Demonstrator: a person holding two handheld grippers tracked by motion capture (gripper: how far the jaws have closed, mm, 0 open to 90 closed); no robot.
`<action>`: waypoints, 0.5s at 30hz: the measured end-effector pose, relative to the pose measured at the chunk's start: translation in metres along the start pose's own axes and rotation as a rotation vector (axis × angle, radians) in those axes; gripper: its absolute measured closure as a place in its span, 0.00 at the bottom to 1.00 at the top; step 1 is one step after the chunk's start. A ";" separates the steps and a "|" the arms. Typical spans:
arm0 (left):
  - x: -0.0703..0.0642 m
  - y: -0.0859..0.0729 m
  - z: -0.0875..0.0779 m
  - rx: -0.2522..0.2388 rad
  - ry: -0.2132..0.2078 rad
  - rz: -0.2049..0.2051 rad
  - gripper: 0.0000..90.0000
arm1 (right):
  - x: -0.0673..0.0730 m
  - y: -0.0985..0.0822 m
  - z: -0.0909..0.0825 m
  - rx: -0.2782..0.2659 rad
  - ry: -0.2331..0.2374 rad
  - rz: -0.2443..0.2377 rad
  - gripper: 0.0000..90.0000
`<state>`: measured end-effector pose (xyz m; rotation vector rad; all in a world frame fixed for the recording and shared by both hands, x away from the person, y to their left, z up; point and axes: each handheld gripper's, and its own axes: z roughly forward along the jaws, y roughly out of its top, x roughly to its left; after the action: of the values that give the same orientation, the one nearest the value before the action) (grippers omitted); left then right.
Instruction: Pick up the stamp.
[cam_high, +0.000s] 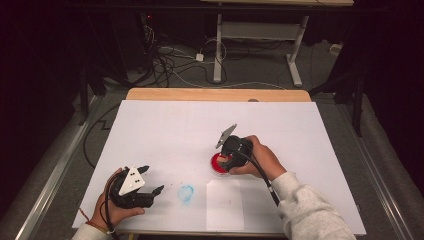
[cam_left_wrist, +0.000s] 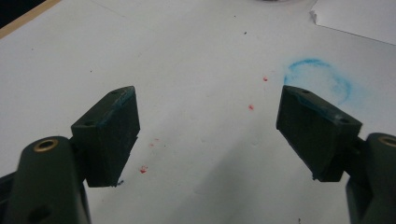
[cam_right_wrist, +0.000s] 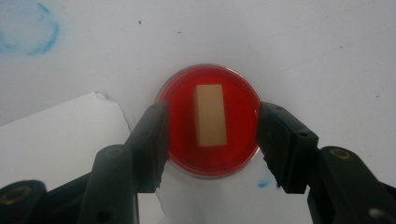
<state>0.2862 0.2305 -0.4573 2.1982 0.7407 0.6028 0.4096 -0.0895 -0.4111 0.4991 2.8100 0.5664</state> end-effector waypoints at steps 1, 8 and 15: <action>0.000 0.000 0.000 0.001 0.001 0.002 0.23 | 0.000 0.001 0.002 0.007 0.005 0.001 0.55; 0.000 0.000 0.000 -0.002 0.004 0.018 0.23 | -0.001 0.004 0.012 0.039 0.040 -0.011 0.64; 0.000 0.000 0.001 0.005 0.003 0.020 0.23 | -0.001 0.005 0.014 0.038 0.048 -0.013 0.72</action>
<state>0.2865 0.2298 -0.4574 2.2120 0.7238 0.6154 0.4157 -0.0809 -0.4216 0.4797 2.8718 0.5304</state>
